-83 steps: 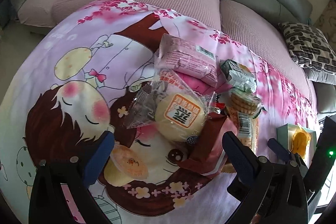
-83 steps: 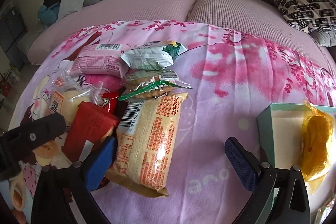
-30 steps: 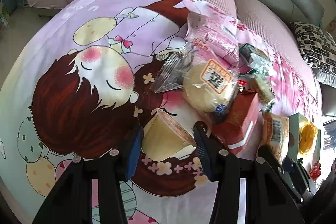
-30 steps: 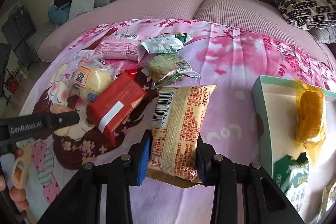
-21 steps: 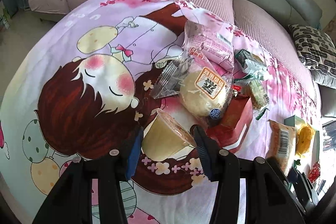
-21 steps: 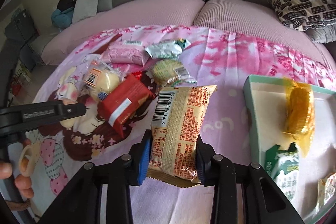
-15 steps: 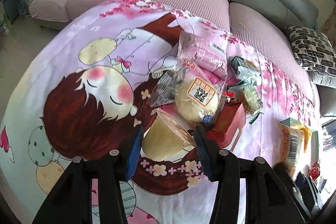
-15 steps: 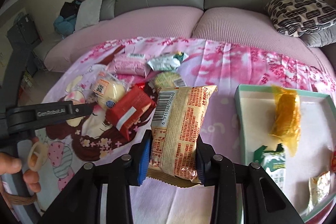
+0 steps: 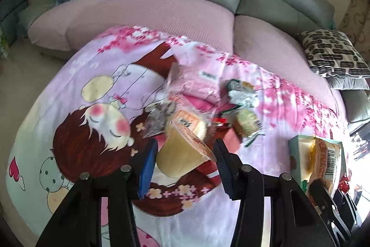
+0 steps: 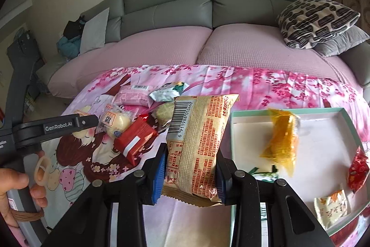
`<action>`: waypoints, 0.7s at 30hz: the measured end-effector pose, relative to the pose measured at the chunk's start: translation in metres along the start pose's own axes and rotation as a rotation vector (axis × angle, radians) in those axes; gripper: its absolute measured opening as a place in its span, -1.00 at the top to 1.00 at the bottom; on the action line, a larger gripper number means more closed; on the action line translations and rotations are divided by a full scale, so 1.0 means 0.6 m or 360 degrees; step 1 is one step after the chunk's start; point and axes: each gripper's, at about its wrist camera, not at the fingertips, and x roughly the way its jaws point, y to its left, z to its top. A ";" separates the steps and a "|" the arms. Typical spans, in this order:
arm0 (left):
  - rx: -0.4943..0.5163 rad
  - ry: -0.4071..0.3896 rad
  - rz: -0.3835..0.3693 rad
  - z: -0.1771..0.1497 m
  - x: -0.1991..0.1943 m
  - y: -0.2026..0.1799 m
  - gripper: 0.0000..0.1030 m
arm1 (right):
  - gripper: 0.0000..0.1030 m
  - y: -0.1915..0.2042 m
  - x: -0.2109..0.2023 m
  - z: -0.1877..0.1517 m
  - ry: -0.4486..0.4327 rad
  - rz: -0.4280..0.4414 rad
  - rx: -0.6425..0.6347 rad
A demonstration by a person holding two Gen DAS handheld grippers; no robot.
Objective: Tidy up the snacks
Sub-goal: 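Carry the pudding cup and bread bag over the tray with both tools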
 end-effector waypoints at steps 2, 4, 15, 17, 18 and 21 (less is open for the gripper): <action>0.0025 -0.0025 -0.0023 0.001 -0.008 -0.015 0.01 | 0.25 -0.012 -0.007 0.003 -0.0018 -0.0009 0.0018; 0.0038 -0.0040 -0.0038 0.002 -0.013 -0.025 0.01 | 0.25 -0.025 -0.015 0.005 -0.0035 -0.0019 0.0043; 0.0195 -0.0118 -0.0169 -0.002 -0.038 -0.108 0.01 | 0.25 -0.114 -0.053 0.012 -0.0101 -0.0139 0.0209; 0.0223 -0.0121 -0.0185 -0.004 -0.040 -0.122 0.01 | 0.25 -0.130 -0.061 0.013 -0.0116 -0.0170 0.0232; 0.0239 -0.0122 -0.0195 -0.006 -0.041 -0.129 0.01 | 0.25 -0.138 -0.064 0.013 -0.0122 -0.0182 0.0244; 0.0301 -0.0138 -0.0227 -0.011 -0.046 -0.158 0.01 | 0.25 -0.164 -0.075 0.013 -0.0140 -0.0217 0.0288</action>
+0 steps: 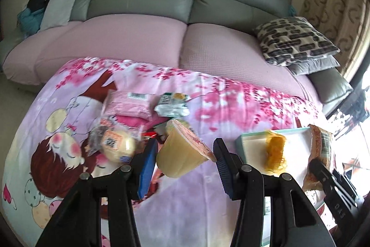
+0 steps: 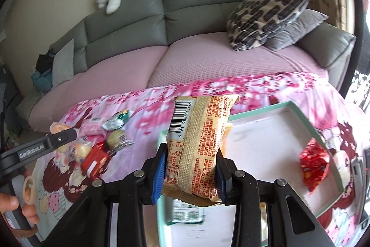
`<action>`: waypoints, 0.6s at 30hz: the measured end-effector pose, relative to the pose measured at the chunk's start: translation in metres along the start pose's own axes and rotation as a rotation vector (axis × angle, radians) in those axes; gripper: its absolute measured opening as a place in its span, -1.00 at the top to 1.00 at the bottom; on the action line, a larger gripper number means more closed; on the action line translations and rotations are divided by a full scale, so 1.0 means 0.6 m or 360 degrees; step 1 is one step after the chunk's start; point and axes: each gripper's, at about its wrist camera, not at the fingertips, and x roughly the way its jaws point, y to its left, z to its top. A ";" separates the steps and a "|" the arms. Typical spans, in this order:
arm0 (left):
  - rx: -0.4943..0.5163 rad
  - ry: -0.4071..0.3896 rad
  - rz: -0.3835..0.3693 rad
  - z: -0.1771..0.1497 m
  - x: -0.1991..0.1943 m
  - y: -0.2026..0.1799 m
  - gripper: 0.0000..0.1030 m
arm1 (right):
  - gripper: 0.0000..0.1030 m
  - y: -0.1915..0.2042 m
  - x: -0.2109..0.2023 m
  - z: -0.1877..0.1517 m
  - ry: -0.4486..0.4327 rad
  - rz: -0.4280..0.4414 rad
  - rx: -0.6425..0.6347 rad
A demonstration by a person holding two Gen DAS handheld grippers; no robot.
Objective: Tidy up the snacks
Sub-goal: 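Carry the pudding cup and bread bag over the tray with both tools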
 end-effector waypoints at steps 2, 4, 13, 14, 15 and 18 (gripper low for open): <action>0.0044 -0.0011 -0.0018 0.001 -0.002 -0.019 0.01 | 0.25 -0.021 -0.007 0.004 -0.0019 -0.0033 0.0032; 0.0105 -0.0022 -0.0045 0.000 -0.002 -0.044 0.01 | 0.25 -0.042 -0.014 0.006 -0.0038 -0.0068 0.0064; 0.0337 0.0030 -0.0168 -0.022 0.026 -0.152 0.01 | 0.25 -0.139 -0.036 0.007 -0.0061 -0.0265 0.0201; 0.0364 0.0040 -0.0180 -0.026 0.031 -0.164 0.01 | 0.25 -0.148 -0.035 0.006 -0.0056 -0.0278 0.0217; 0.0380 0.0045 -0.0184 -0.029 0.033 -0.171 0.01 | 0.25 -0.156 -0.035 0.005 -0.0050 -0.0285 0.0229; 0.0440 0.0081 -0.0181 -0.038 0.051 -0.191 0.01 | 0.25 -0.168 -0.026 0.003 -0.0024 -0.0286 0.0242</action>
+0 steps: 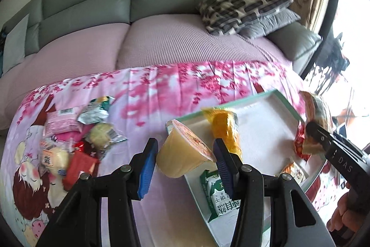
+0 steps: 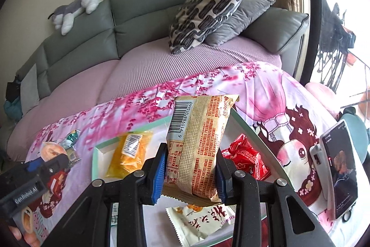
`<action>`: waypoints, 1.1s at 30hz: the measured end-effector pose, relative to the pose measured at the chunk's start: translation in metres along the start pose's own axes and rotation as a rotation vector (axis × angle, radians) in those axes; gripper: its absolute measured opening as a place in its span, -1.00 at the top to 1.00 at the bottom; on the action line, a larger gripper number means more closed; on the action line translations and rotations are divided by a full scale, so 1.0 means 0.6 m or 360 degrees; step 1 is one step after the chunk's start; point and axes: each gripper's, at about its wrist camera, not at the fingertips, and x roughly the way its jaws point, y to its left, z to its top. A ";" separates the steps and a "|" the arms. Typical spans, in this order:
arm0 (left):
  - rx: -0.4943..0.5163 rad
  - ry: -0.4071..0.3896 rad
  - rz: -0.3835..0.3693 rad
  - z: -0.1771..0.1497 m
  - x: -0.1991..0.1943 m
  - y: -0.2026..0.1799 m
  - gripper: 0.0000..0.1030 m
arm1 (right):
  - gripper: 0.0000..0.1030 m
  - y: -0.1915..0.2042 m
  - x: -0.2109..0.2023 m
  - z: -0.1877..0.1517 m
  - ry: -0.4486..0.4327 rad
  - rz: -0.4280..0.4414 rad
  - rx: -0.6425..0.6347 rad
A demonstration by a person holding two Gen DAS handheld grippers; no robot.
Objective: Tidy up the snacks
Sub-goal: 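Carry the pudding cup and bread bag over the tray with both tools, then open both tools to drop the pudding cup and bread bag into the tray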
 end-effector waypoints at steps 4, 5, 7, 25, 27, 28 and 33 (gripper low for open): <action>0.0043 0.0063 -0.0001 0.003 0.037 -0.011 0.01 | 0.25 0.001 0.028 -0.005 0.0071 0.0003 -0.0010; 0.0056 0.0068 0.0008 0.004 0.044 -0.012 0.01 | 0.25 0.002 0.035 -0.006 0.0093 0.0012 -0.0006; 0.0091 0.0074 0.0029 0.008 0.063 -0.017 0.01 | 0.25 0.006 0.044 -0.008 0.0123 0.0024 0.0007; 0.0155 0.0169 -0.0006 0.015 0.146 -0.058 0.00 | 0.25 0.020 0.113 -0.015 0.0253 0.0008 -0.0021; 0.0163 0.0173 -0.0008 0.013 0.148 -0.063 0.00 | 0.25 0.020 0.115 -0.016 0.0257 0.0006 -0.0022; 0.0168 0.0174 -0.0007 0.013 0.148 -0.065 0.00 | 0.25 0.019 0.115 -0.016 0.0260 0.0006 -0.0023; 0.0152 0.0167 0.0019 0.017 0.137 -0.061 0.00 | 0.25 0.019 0.115 -0.017 0.0268 -0.0003 -0.0025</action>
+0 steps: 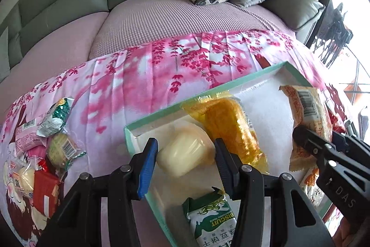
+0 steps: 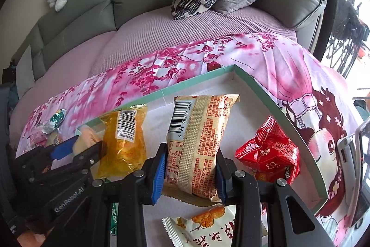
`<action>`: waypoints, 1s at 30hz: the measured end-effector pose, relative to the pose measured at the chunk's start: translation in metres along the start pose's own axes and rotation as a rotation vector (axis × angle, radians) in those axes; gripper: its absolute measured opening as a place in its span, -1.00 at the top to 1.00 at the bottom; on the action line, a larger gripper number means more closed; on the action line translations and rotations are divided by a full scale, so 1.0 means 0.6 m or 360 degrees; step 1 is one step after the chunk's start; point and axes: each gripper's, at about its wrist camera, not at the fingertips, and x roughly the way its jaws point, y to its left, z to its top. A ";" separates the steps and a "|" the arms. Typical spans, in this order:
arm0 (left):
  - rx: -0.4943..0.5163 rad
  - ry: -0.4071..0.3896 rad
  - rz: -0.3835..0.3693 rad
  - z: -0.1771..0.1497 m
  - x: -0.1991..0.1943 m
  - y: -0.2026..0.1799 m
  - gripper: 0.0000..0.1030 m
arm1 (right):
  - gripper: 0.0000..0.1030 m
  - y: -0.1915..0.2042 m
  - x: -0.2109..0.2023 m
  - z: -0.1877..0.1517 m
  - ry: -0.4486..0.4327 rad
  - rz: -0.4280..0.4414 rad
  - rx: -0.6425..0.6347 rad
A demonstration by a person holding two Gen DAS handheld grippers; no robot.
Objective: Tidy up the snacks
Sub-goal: 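Open both tools to drop the pudding cup and bread bag into the tray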
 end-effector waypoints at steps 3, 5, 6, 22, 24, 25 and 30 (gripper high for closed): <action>-0.0019 -0.0030 0.0024 0.005 -0.019 0.009 -0.07 | 0.25 0.003 -0.002 0.000 -0.0004 -0.0002 -0.0016; -0.0035 -0.0039 0.0032 0.007 -0.027 0.015 -0.08 | 0.25 0.005 -0.004 0.000 -0.0005 -0.0003 -0.0026; -0.0047 -0.0039 0.0031 0.009 -0.031 0.019 -0.08 | 0.25 0.006 -0.004 0.000 -0.0003 -0.0004 -0.0030; -0.0179 0.0026 0.0148 0.004 -0.039 0.062 -0.45 | -0.26 0.009 -0.010 -0.001 -0.0019 -0.0068 -0.0095; -0.0200 0.0031 0.0163 0.002 -0.038 0.067 -0.57 | -0.35 0.013 -0.012 -0.001 -0.0024 -0.0071 -0.0116; -0.0214 0.0030 0.0170 0.002 -0.039 0.071 -0.57 | -0.44 0.015 -0.013 0.000 -0.0026 -0.0076 -0.0126; -0.0278 0.0065 0.0209 0.000 -0.031 0.086 -0.82 | -0.59 0.022 -0.013 -0.001 -0.0027 -0.0081 -0.0161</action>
